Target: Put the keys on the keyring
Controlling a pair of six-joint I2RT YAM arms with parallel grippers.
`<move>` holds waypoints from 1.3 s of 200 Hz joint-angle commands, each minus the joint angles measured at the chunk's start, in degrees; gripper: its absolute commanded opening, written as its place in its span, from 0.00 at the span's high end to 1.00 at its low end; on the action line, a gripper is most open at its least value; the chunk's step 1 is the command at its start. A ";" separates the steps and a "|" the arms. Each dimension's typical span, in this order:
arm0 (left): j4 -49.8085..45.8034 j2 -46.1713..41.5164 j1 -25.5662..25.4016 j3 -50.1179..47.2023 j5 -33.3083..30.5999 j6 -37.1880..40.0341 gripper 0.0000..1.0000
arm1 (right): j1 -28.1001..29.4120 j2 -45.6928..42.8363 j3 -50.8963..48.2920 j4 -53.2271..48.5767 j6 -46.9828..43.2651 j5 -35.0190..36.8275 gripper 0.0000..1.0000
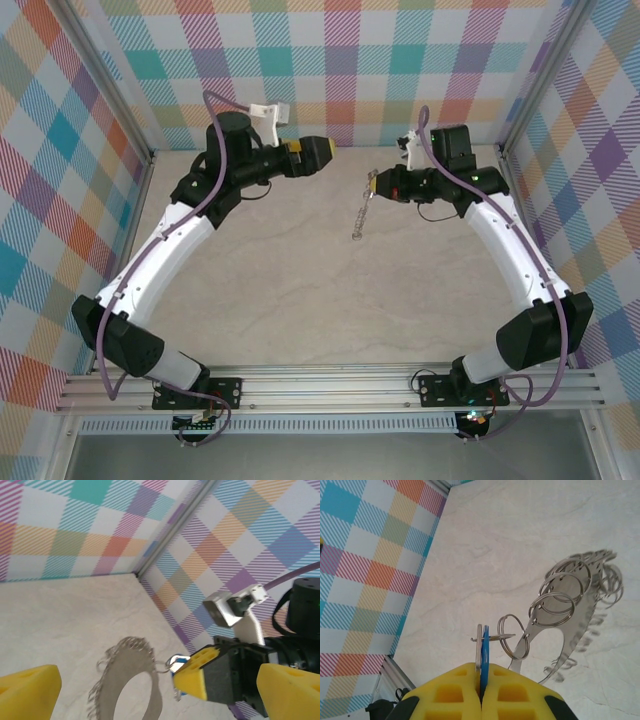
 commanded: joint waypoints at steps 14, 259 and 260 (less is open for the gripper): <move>0.18 -4.72 0.68 -4.74 -8.15 -1.08 0.00 | -1.58 -2.75 -0.75 2.07 -0.01 0.91 1.00; 3.70 -8.70 2.75 -19.72 -16.40 -7.43 0.00 | -1.02 7.62 0.89 1.90 -0.01 -3.83 1.00; 3.76 -8.64 2.76 -19.73 -16.39 -7.47 0.00 | -0.91 7.81 1.08 1.89 0.05 -3.84 1.00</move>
